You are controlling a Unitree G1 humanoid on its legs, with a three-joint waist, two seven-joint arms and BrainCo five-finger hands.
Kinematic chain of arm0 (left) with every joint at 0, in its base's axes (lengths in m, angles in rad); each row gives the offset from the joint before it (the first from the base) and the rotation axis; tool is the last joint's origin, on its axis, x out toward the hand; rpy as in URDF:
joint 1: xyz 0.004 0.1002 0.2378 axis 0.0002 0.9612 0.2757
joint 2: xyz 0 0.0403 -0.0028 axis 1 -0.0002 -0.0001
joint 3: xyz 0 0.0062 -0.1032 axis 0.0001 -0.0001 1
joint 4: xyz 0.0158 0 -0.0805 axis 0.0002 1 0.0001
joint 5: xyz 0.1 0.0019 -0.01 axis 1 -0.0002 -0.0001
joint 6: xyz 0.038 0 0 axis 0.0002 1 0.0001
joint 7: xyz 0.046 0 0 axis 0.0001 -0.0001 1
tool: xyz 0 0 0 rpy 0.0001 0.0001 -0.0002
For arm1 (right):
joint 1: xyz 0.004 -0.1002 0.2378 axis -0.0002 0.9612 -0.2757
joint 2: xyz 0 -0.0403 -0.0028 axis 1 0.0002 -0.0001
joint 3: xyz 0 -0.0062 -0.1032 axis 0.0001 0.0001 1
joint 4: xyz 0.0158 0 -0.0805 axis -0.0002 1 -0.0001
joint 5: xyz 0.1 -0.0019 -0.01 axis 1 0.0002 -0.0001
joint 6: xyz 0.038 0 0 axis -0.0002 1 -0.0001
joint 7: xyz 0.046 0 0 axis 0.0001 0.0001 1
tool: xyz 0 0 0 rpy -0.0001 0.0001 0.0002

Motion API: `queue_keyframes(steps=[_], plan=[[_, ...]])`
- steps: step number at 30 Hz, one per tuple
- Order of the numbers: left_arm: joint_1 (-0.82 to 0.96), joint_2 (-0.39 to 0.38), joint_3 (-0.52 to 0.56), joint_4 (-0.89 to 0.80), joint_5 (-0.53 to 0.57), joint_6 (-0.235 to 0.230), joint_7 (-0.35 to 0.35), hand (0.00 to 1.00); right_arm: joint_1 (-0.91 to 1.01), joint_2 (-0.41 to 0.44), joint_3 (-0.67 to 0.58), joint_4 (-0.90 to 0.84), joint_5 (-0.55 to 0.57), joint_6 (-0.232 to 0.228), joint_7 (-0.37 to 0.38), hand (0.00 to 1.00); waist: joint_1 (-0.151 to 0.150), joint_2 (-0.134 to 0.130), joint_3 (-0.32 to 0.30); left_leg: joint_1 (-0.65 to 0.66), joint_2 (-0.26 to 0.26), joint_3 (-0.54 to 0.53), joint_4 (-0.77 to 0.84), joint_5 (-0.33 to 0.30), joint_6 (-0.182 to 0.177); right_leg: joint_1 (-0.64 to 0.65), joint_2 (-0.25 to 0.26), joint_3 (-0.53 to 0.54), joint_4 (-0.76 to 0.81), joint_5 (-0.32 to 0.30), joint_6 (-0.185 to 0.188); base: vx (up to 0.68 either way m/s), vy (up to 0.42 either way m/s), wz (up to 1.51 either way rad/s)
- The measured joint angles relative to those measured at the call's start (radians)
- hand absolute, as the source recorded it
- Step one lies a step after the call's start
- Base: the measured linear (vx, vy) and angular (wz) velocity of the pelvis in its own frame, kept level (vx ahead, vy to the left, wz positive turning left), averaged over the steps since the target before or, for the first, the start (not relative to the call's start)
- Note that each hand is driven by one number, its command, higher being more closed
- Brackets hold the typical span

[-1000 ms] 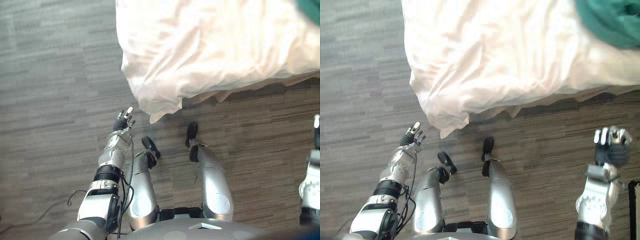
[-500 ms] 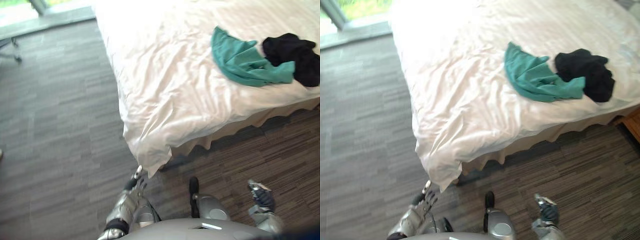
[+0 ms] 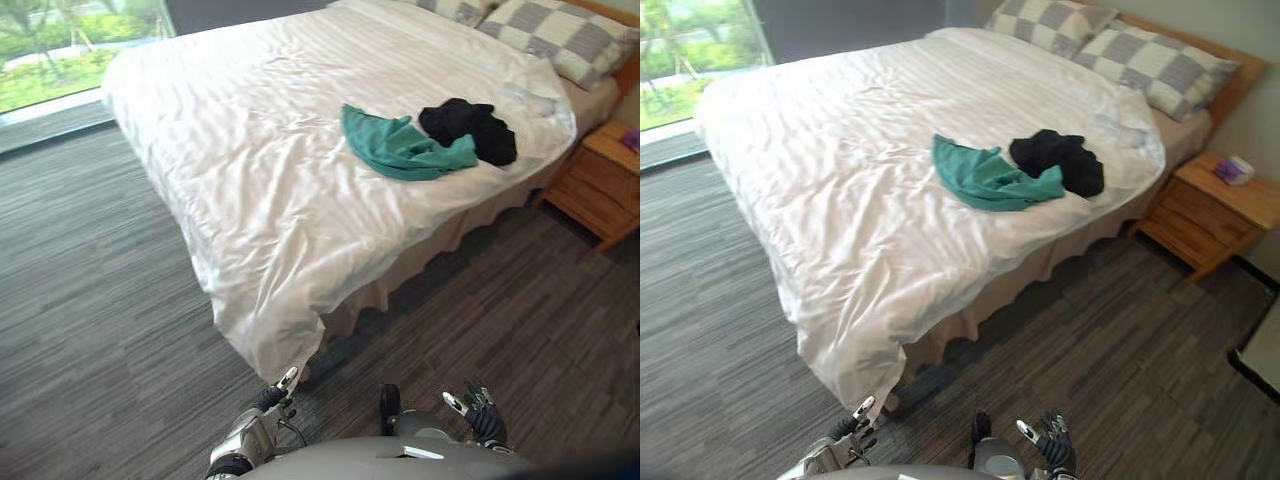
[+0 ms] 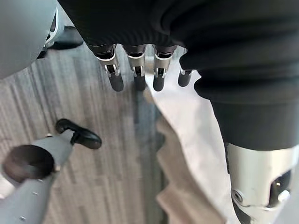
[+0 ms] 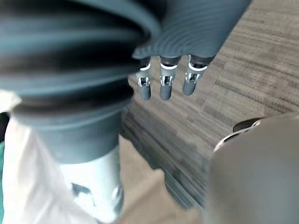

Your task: Tidy the bed and pick cloth on bed and put in laundry

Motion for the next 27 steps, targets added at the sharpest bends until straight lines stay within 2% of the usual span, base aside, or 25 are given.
queue_keyframes(steps=[3,5,7,9,10,12,13,15,17,18,19,20,21,22,23,24,25,27], plan=[[0.002,-0.019,-0.005,0.000,0.030,0.000,-0.003,0.00,-0.001,-0.014,0.003,0.011,0.006,-0.018,0.001,0.00,-0.008,0.008,0.009,0.026,0.004,-0.018,0.001,0.003,0.006,-0.012,0.014,0.017,0.057,-0.039,-0.007,0.04,-0.051,-0.27],[0.003,-0.021,-0.006,-0.001,0.038,-0.003,-0.009,0.00,-0.001,-0.016,0.002,0.010,0.014,-0.020,0.001,0.00,-0.011,0.005,0.014,0.030,0.004,-0.012,0.000,-0.003,0.013,-0.037,0.023,0.028,0.090,-0.080,-0.019,-0.02,-0.051,-0.34],[0.007,-0.018,-0.005,-0.004,0.038,-0.017,-0.014,0.00,-0.005,-0.015,-0.001,0.011,0.014,-0.019,0.002,0.00,-0.004,0.000,0.017,0.063,-0.005,0.027,-0.040,-0.028,0.020,-0.066,0.011,-0.036,0.156,-0.137,-0.052,-0.05,-0.027,-0.72],[0.020,-0.008,-0.008,0.000,0.036,-0.044,-0.012,0.00,-0.021,-0.015,-0.002,0.012,0.016,-0.018,0.010,0.00,-0.009,0.005,0.022,0.086,-0.009,0.068,-0.054,-0.034,0.019,-0.078,-0.023,-0.132,0.201,-0.164,-0.069,-0.02,0.004,-1.07],[0.021,0.001,-0.025,0.008,0.032,-0.058,-0.011,0.00,-0.027,-0.015,-0.003,0.017,0.016,-0.015,0.016,0.00,-0.010,-0.006,0.022,0.104,-0.014,0.099,-0.053,-0.040,0.021,-0.083,-0.035,-0.172,0.215,-0.168,-0.075,0.07,0.008,-1.21],[0.020,0.006,-0.055,0.023,0.027,-0.065,-0.012,0.00,-0.033,-0.023,-0.006,0.036,0.016,-0.012,0.019,0.00,-0.018,0.011,0.022,0.115,-0.013,0.122,-0.052,-0.034,0.041,-0.083,-0.026,-0.199,0.203,-0.166,-0.077,0.12,-0.010,-0.94],[0.023,0.014,-0.078,0.025,0.027,-0.065,-0.013,0.00,-0.040,-0.032,-0.007,0.049,0.017,-0.003,0.019,0.00,-0.014,0.009,0.019,0.117,-0.007,0.107,-0.032,-0.013,0.058,-0.077,-0.005,-0.189,0.172,-0.153,-0.079,0.17,-0.075,-1.04],[0.015,0.025,-0.105,0.031,0.025,-0.068,-0.010,0.00,-0.042,-0.035,-0.007,0.059,0.016,0.008,0.021,0.00,-0.012,0.006,0.022,0.109,0.016,0.082,0.042,0.003,0.078,-0.051,0.019,-0.178,0.109,-0.124,-0.085,0.17,-0.073,-1.08],[0.019,0.030,-0.127,0.033,0.039,-0.070,-0.021,0.00,-0.043,-0.039,-0.004,0.065,0.016,0.016,0.021,0.00,-0.013,0.011,0.022,0.092,0.050,0.067,0.184,0.038,0.089,-0.001,0.032,-0.185,0.029,-0.096,-0.100,0.15,0.012,-1.02],[0.020,0.029,-0.141,0.041,0.040,-0.073,-0.021,0.00,-0.053,-0.042,-0.002,0.066,0.016,0.017,0.021,0.00,-0.011,0.008,0.028,0.092,0.052,0.063,0.192,0.025,0.072,0.012,0.025,-0.192,0.008,-0.092,-0.105,0.12,0.071,-1.01],[0.019,0.041,-0.172,0.046,0.053,-0.081,-0.022,0.00,-0.068,-0.041,-0.001,0.088,0.020,0.025,0.021,0.00,-0.012,0.011,0.026,0.095,0.018,0.045,0.115,-0.048,0.052,0.033,0.036,-0.164,-0.039,-0.033,-0.118,0.03,0.086,-0.94],[0.014,0.056,-0.205,0.046,0.060,-0.089,-0.019,0.00,-0.079,-0.046,-0.001,0.114,0.025,0.042,0.022,0.00,-0.013,0.005,0.035,0.086,-0.010,0.039,0.019,-0.066,0.061,0.057,0.050,-0.133,-0.080,-0.008,-0.103,-0.02,0.091,-0.87],[0.011,0.066,-0.221,0.045,0.060,-0.092,-0.018,0.00,-0.085,-0.044,-0.001,0.117,0.025,0.050,0.022,0.00,-0.012,-0.001,0.039,0.074,-0.023,0.038,-0.013,-0.063,0.063,0.068,0.055,-0.117,-0.096,0.002,-0.097,-0.09,0.070,-0.70],[0.009,0.078,-0.233,0.043,0.059,-0.095,-0.012,0.00,-0.093,-0.041,0.000,0.116,0.026,0.060,0.022,0.00,-0.013,-0.005,0.048,0.041,-0.028,0.035,-0.045,-0.030,0.064,0.097,0.067,-0.098,-0.127,0.024,-0.083,-0.07,0.054,-0.88],[0.019,0.083,-0.233,0.044,0.059,-0.097,-0.008,0.00,-0.093,-0.045,0.003,0.112,0.026,0.072,0.022,0.00,-0.008,0.001,0.049,0.060,-0.021,0.054,-0.024,-0.023,0.030,0.120,0.084,-0.073,-0.163,0.045,-0.066,-0.04,0.054,-0.79],[0.021,0.085,-0.233,0.048,0.059,-0.093,-0.004,0.00,-0.091,-0.050,0.003,0.104,0.026,0.076,0.022,0.00,-0.014,0.016,0.045,0.060,-0.019,0.067,-0.016,-0.029,0.021,0.127,0.088,-0.075,-0.179,0.045,-0.063,0.00,0.072,-0.71],[0.032,0.083,-0.233,0.047,0.061,-0.089,0.003,0.00,-0.090,-0.041,-0.001,0.083,0.032,0.087,0.019,0.00,-0.024,0.013,0.047,0.062,-0.018,0.096,-0.015,-0.029,0.021,0.117,0.080,-0.108,-0.157,0.027,-0.061,0.00,0.081,-0.28],[0.031,0.089,-0.232,0.043,0.071,-0.092,0.004,0.00,-0.076,-0.037,-0.001,0.069,0.039,0.096,0.011,0.00,-0.023,0.007,0.051,0.064,-0.018,0.118,-0.003,-0.029,0.021,0.098,0.064,-0.144,-0.107,0.003,-0.056,0.02,0.077,-0.31]])
